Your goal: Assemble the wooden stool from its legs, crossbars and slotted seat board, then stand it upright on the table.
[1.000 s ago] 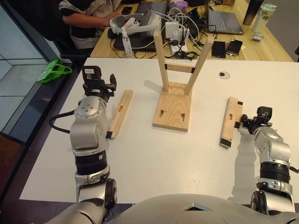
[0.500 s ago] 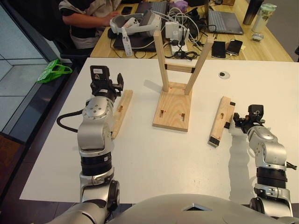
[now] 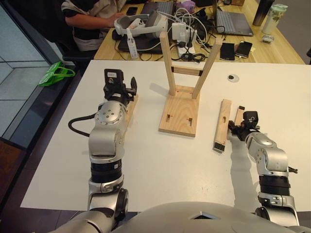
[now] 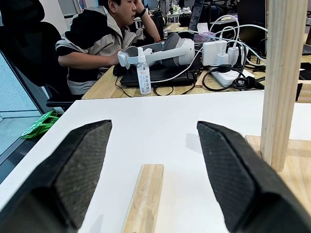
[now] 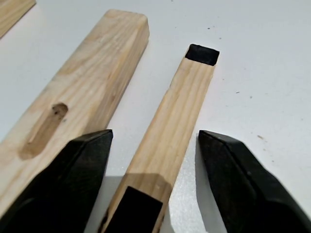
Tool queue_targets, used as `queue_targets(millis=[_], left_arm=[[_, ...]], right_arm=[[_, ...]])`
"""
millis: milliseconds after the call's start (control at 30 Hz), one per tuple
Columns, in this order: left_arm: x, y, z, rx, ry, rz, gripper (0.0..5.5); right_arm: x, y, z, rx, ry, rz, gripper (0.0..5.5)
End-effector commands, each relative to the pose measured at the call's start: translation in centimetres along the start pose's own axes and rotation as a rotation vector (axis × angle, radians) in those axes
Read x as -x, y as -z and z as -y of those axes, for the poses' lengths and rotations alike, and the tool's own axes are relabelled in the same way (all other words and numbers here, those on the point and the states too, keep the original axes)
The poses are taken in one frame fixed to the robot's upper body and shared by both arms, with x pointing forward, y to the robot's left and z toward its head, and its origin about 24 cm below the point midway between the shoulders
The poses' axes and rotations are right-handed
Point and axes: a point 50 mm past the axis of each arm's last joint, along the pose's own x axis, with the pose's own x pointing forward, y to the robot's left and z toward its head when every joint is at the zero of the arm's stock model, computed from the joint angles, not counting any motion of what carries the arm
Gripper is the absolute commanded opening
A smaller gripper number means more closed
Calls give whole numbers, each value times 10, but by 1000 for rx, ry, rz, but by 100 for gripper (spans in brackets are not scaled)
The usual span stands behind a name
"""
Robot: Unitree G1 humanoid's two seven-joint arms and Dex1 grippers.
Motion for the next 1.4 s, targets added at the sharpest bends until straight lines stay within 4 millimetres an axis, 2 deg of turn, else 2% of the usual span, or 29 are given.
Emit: queue_targets(millis=[33,167,367,467,533,600,667,700,767,833,867,967,1067,1167,1267,1400], left_arm=[[-2,-5,1,-17,4,19,325],[-2,-7,3,-14,12,24,325],[-2,-11,7,-10,29,29,325],[-2,-16,8,23,59,29,325],[-2,-21,11,114,113,15,325],[-1,-31,18,298,256,-11,325],[3,-48,20,458,403,16,325],[5,-57,19,504,460,38,325],[9,-80,20,604,599,104,325],[14,-99,24,671,719,160,325],[16,-108,27,698,773,184,325],[23,-129,39,786,945,232,325],[26,-144,55,858,1098,222,325],[29,-151,66,868,1185,183,325],[31,-151,72,853,1216,147,325],[31,-148,71,856,1207,122,325]], right_arm=[[-4,8,-4,-21,-3,-50,295],[-4,3,-6,-8,15,-36,242],[-4,5,-1,5,68,-62,134],[-5,2,3,-2,85,-49,128],[-7,-6,9,-14,109,-20,128],[-8,-30,23,-20,156,73,128],[-5,-67,34,-16,183,230,128],[-2,-87,36,-31,174,320,128],[16,-145,35,-72,112,608,128],[40,-186,27,-86,38,832,128],[51,-200,19,-80,-19,916,128],[81,-223,-16,29,-242,1093,128],[98,-215,-63,256,-504,1143,128],[100,-193,-93,407,-667,1118,128],[100,-176,-108,463,-737,1098,128],[102,-168,-115,481,-756,1099,128]])
